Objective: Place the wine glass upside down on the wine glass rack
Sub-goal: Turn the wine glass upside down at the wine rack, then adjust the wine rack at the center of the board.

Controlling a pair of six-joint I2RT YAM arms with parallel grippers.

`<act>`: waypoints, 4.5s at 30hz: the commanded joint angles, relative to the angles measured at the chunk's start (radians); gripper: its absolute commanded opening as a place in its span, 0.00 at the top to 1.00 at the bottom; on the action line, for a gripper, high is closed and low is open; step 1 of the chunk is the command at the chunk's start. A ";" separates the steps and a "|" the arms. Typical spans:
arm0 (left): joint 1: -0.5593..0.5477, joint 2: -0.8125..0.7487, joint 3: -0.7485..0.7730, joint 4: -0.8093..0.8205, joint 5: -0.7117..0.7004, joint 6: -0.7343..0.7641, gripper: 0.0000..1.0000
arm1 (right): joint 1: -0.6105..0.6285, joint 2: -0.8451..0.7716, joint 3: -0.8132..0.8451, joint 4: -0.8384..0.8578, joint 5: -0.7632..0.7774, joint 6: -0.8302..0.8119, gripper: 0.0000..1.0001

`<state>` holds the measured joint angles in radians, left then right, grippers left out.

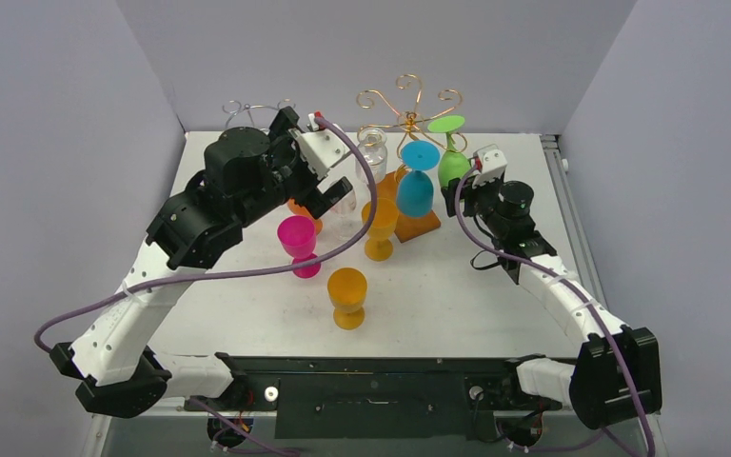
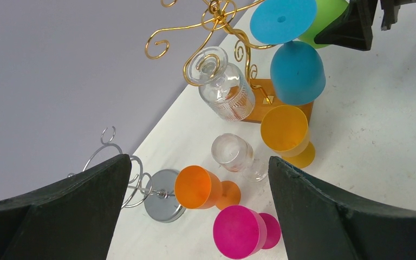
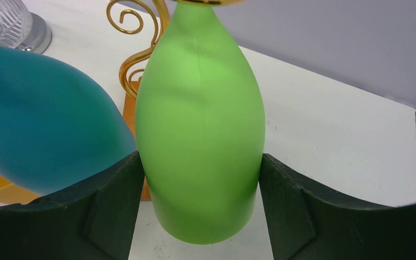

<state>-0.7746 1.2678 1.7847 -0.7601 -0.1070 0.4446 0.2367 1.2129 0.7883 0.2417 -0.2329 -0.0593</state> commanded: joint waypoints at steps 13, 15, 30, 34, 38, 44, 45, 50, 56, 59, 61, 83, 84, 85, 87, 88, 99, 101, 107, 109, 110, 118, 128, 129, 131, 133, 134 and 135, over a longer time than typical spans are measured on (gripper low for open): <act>0.013 0.016 0.048 0.026 -0.007 -0.027 0.04 | 0.003 -0.087 -0.042 0.078 -0.072 0.019 0.47; 0.014 0.016 0.048 0.029 -0.008 -0.027 0.04 | 0.003 -0.096 -0.054 0.086 -0.068 0.024 0.48; 0.015 0.019 0.044 0.045 -0.019 -0.026 0.04 | -0.028 -0.154 -0.185 0.250 -0.038 0.141 0.48; 0.014 0.017 0.038 0.050 -0.019 -0.029 0.04 | -0.054 -0.152 -0.213 0.310 -0.031 0.200 0.46; 0.015 0.012 0.031 0.056 -0.022 -0.027 0.04 | -0.062 -0.118 -0.204 0.307 -0.034 0.244 0.43; 0.016 0.017 0.028 0.057 -0.030 -0.027 0.04 | -0.060 -0.049 -0.166 0.244 -0.078 0.303 0.18; 0.015 0.018 0.027 0.057 -0.031 -0.029 0.04 | -0.058 -0.046 -0.172 0.246 -0.076 0.308 0.17; 0.021 0.031 0.018 0.069 -0.024 -0.032 0.04 | -0.040 -0.043 -0.198 0.247 -0.066 0.296 0.17; 0.029 0.056 0.041 0.068 -0.014 -0.039 0.04 | -0.022 -0.024 -0.176 0.180 -0.054 0.306 0.16; 0.039 0.059 0.052 0.064 -0.008 -0.042 0.04 | -0.022 -0.069 -0.210 0.137 -0.032 0.342 0.16; 0.046 0.059 0.057 0.061 -0.005 -0.045 0.04 | -0.019 -0.128 -0.244 0.092 -0.027 0.373 0.16; 0.129 0.028 0.099 -0.008 0.072 -0.111 0.04 | 0.217 -0.081 0.750 -0.822 0.111 0.212 0.32; 0.131 0.023 0.096 -0.009 0.074 -0.111 0.04 | 0.216 -0.024 0.820 -0.838 0.114 0.189 0.31; 0.132 0.018 0.092 -0.008 0.075 -0.112 0.04 | 0.216 0.034 0.885 -0.859 0.112 0.166 0.31; 0.135 0.006 0.076 -0.005 0.076 -0.113 0.04 | 0.212 0.158 1.038 -0.915 0.105 0.114 0.30; 0.135 0.000 0.067 -0.002 0.075 -0.113 0.04 | 0.210 0.223 1.110 -0.948 0.094 0.089 0.31; 0.140 -0.035 0.013 0.009 0.085 -0.115 0.04 | 0.096 0.538 1.449 -1.021 -0.239 -0.047 0.34; 0.141 -0.036 0.013 0.011 0.087 -0.116 0.04 | 0.091 0.554 1.450 -1.008 -0.288 -0.063 0.32; 0.141 -0.044 0.012 0.009 0.084 -0.119 0.04 | 0.070 0.625 1.488 -1.031 -0.387 -0.112 0.34; 0.141 -0.047 0.010 0.008 0.081 -0.119 0.04 | 0.070 0.641 1.492 -1.037 -0.404 -0.132 0.34; 0.141 -0.047 0.010 0.008 0.080 -0.118 0.04 | 0.070 0.647 1.492 -1.037 -0.406 -0.143 0.35; 0.143 -0.051 0.024 -0.010 0.074 -0.124 0.04 | 0.068 0.698 1.508 -1.007 -0.384 -0.198 0.41; 0.143 -0.054 0.031 -0.016 0.066 -0.126 0.04 | 0.060 0.734 1.497 -0.953 -0.395 -0.209 0.46; 0.143 -0.053 0.030 -0.016 0.066 -0.126 0.04 | 0.059 0.737 1.497 -0.956 -0.395 -0.213 0.48; 0.143 -0.053 0.027 -0.014 0.067 -0.126 0.04 | 0.057 0.740 1.497 -0.969 -0.392 -0.228 0.50; 0.143 -0.050 0.029 -0.013 0.067 -0.128 0.04 | 0.055 0.740 1.496 -0.981 -0.394 -0.247 0.51; 0.143 -0.049 0.031 -0.014 0.066 -0.130 0.04 | 0.055 0.741 1.496 -0.983 -0.395 -0.251 0.52; 0.144 -0.048 0.033 -0.014 0.066 -0.131 0.04 | 0.055 0.741 1.496 -0.985 -0.397 -0.258 0.53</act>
<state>-0.6392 1.2350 1.7916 -0.7906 -0.0364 0.3393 0.2996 1.9476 2.2555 -0.7643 -0.6041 -0.2695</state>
